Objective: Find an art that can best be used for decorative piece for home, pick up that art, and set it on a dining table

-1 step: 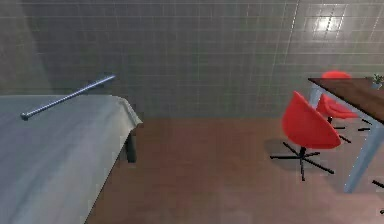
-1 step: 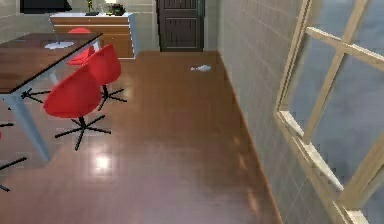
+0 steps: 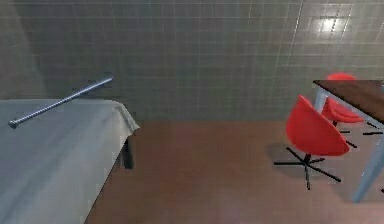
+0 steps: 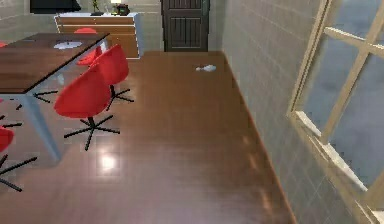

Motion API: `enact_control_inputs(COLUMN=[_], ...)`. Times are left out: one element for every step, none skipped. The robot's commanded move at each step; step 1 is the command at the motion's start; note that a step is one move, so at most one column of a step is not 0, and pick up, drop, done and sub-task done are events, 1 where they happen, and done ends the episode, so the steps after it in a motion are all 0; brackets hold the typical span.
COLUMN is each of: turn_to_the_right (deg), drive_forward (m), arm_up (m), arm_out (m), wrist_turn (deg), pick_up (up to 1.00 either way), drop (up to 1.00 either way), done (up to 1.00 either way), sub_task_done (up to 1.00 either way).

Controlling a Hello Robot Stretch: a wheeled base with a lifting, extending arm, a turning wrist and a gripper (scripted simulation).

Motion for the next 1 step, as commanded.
enact_control_inputs(turn_to_the_right=[45.0], drive_forward=[0.00], arm_up=[0.00], arm_out=[0.00], wrist_turn=[0.0], pick_up=[0.00], drop=[0.00], done=[0.00], sub_task_done=[0.00])
